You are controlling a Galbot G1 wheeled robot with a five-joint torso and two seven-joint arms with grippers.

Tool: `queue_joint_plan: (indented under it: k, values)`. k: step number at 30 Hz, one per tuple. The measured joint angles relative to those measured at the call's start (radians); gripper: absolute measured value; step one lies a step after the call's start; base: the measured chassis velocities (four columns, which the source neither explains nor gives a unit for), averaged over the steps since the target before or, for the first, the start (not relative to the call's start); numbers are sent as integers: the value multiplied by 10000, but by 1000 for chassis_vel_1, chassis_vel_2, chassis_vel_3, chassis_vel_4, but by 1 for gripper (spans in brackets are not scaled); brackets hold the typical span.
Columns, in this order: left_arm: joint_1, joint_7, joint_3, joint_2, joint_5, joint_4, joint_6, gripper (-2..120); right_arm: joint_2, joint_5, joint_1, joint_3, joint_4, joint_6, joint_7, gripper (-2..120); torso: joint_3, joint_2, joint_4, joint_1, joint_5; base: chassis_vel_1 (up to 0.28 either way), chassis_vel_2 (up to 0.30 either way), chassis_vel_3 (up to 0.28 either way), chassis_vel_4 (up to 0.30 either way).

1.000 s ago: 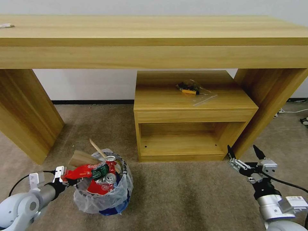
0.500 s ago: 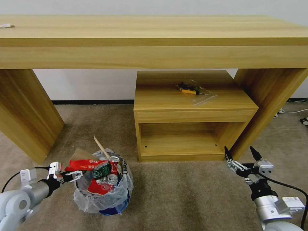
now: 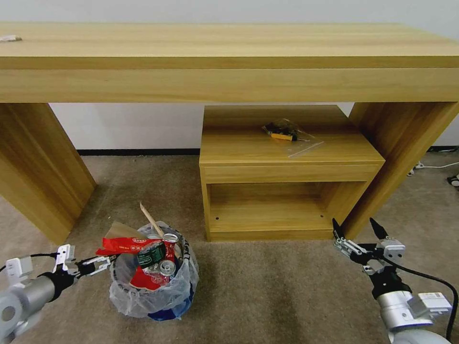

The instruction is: Pick up the trash bin and place the garbage on the floor into it.

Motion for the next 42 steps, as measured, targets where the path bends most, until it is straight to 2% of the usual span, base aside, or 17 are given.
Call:
queue_joint_plan:
  k: [5,8,9,12,13,16,17,20,21,23,24,26,27,28,32,35,42]
  values:
    - [320,308,-512,-2,66,27,-282,100,28,-20,2,-58,21,-10,7,100,0,0,-1,0,1,0,0,0,0]
    - [625,718,-770,-104,829,104,-1245,100,56,-178,23,-76,-60,-24,-2,100,0,0,0,0,-1,0,0,0,0]
    - [625,718,-770,-104,829,104,-1245,100,56,-178,23,-76,-60,-24,-2,100,0,0,0,0,-1,0,0,0,0]
    - [959,897,-869,-423,1117,74,-2993,100,177,-355,16,-106,-183,-23,-41,100,0,0,-2,-2,0,0,0,0,0]
    - [959,897,-869,-423,1117,74,-2993,100,177,-355,16,-106,-183,-23,-41,100,0,0,-2,-2,0,0,0,0,0]
    - [1292,901,-884,-957,1790,34,-4816,100,384,-630,14,-218,-191,-18,-51,100,0,0,1,-2,0,0,0,0,0]
    - [1292,901,-884,-957,1790,34,-4816,100,384,-630,14,-218,-191,-18,-51,100,0,0,1,-2,0,0,0,0,0]
    - [1559,871,-846,-1602,2210,-23,-6078,100,620,-995,-14,-354,-176,6,-51,100,0,0,1,-2,-2,0,0,0,0]
    - [1559,871,-846,-1602,2210,-23,-6078,100,620,-995,-14,-354,-176,6,-51,100,0,0,1,-2,-2,0,0,0,0]
    - [1668,792,-812,-1971,2325,-79,-6825,100,734,-1284,-146,-448,-98,68,-51,100,0,1,0,-2,2,0,0,0,0]
    - [1668,792,-812,-1971,2325,-79,-6825,100,734,-1284,-146,-448,-98,68,-51,100,0,1,0,-2,2,0,0,0,0]
    - [1855,586,-646,-2618,2530,-155,-8138,100,903,-1554,-495,-580,209,100,-48,100,0,1,-1,-2,2,0,0,0,0]
    - [1990,585,-582,-2984,2724,-261,-8555,100,1022,-1657,-750,-656,477,66,5,100,0,2,1,-2,-3,0,0,0,0]
    - [1990,585,-582,-2984,2724,-261,-8555,100,1022,-1657,-750,-656,477,66,5,100,0,2,1,-2,-3,0,0,0,0]
    - [2268,556,-326,-3710,3396,-720,-8938,100,1308,-1969,-1270,-750,932,3,117,100,0,1,0,-2,0,0,0,0,0]
    - [2589,294,215,-4455,4079,-1365,-8987,100,1572,-2499,-1995,-780,1347,303,400,100,0,2,-1,-2,1,0,0,0,0]
    - [2916,-176,1276,-5147,4704,-2125,-8899,100,1790,-2929,-2954,-652,1885,939,695,100,0,2,-1,-2,2,0,0,0,0]
